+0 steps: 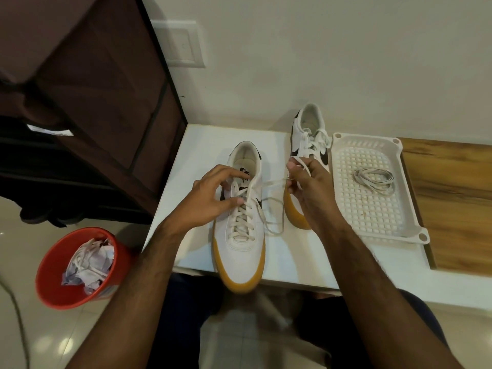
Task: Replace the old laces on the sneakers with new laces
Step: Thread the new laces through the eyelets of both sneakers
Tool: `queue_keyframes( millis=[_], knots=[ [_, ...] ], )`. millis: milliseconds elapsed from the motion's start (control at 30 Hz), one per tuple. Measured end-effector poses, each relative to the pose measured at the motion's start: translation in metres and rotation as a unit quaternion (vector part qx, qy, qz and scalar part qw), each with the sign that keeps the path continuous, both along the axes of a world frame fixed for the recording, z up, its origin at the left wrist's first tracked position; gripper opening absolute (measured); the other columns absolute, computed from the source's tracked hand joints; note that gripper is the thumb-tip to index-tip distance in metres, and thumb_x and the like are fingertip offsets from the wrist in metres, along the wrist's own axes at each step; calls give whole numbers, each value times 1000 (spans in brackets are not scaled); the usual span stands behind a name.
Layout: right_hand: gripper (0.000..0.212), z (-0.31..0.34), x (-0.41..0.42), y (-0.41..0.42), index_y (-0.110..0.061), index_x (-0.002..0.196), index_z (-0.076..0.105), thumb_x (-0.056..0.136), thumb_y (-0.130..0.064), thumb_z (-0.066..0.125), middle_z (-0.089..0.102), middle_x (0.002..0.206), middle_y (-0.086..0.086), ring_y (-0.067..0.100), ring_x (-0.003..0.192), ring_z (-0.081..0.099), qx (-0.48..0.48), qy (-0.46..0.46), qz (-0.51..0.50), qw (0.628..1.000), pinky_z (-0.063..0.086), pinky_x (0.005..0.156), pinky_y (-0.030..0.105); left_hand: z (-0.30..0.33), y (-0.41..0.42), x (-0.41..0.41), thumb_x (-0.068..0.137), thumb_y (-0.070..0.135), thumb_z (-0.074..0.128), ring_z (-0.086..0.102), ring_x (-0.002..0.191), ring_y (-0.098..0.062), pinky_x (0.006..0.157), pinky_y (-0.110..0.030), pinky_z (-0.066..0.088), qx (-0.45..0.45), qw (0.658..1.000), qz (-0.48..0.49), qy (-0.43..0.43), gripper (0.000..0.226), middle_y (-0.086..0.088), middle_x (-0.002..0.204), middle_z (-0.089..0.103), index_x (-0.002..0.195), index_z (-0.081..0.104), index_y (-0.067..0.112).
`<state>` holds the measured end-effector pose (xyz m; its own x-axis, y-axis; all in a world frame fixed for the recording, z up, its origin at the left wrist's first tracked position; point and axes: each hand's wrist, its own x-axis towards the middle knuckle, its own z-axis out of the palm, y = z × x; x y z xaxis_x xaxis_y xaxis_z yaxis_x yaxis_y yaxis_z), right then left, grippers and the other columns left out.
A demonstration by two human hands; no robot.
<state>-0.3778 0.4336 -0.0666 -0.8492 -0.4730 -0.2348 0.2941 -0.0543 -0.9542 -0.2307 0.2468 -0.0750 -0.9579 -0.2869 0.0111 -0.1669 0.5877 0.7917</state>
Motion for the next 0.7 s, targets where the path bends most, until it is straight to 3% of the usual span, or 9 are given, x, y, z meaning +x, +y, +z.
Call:
queue_keyframes(
  millis=[100,167,267,400,467,567,633,700],
  knots=[
    [33,3,-1,2,1,128,56,96,0,64,66,96,9,23,93,72,-57,-42,-14,997,58,90,34,7,1,1,87,24,78,56,110,-10,99,-47,46,-59,997,10,52,34,14,126,50,117,65,31],
    [42,4,-4,4,-5,134,55,94,3,65,68,115,12,23,111,70,-69,-28,-18,997,55,100,35,13,6,1,85,31,75,49,112,-8,98,-42,39,-162,984,-6,69,30,13,122,47,114,66,33],
    [52,2,-8,8,-14,142,51,94,0,65,60,141,-1,13,121,64,34,99,5,994,55,99,29,14,22,-1,84,48,70,43,101,-14,86,-37,30,-330,941,-73,31,31,9,113,45,113,66,39],
    [50,-2,-12,12,-15,139,50,93,-2,66,51,141,-6,9,121,59,149,226,42,962,51,89,12,7,38,-10,84,51,68,35,90,-13,77,-35,25,-402,912,-82,14,27,8,103,41,105,63,35],
    [56,-6,-15,15,-13,141,48,90,-3,69,43,140,0,17,117,59,224,307,41,924,49,86,11,5,41,-14,85,44,71,39,92,-15,76,-35,27,-403,912,-71,17,21,6,104,43,99,63,33],
    [80,-7,-17,22,-11,152,33,84,-5,76,28,154,13,32,130,49,322,380,31,867,51,99,34,2,42,-13,89,39,71,43,98,-14,80,-35,28,-355,931,-80,22,12,10,109,43,95,63,32],
    [92,-2,-14,26,-12,157,26,82,-12,79,25,158,16,37,130,46,417,426,13,803,50,97,45,2,39,-12,90,38,71,41,104,-10,84,-34,24,-302,949,-88,26,10,15,110,40,96,64,33],
    [89,3,-8,28,-11,154,31,81,-22,81,30,155,15,37,125,48,495,459,-14,737,47,93,49,2,37,-12,91,37,71,41,107,-7,86,-35,23,-244,966,-82,30,9,19,108,42,96,65,33]
  ],
)
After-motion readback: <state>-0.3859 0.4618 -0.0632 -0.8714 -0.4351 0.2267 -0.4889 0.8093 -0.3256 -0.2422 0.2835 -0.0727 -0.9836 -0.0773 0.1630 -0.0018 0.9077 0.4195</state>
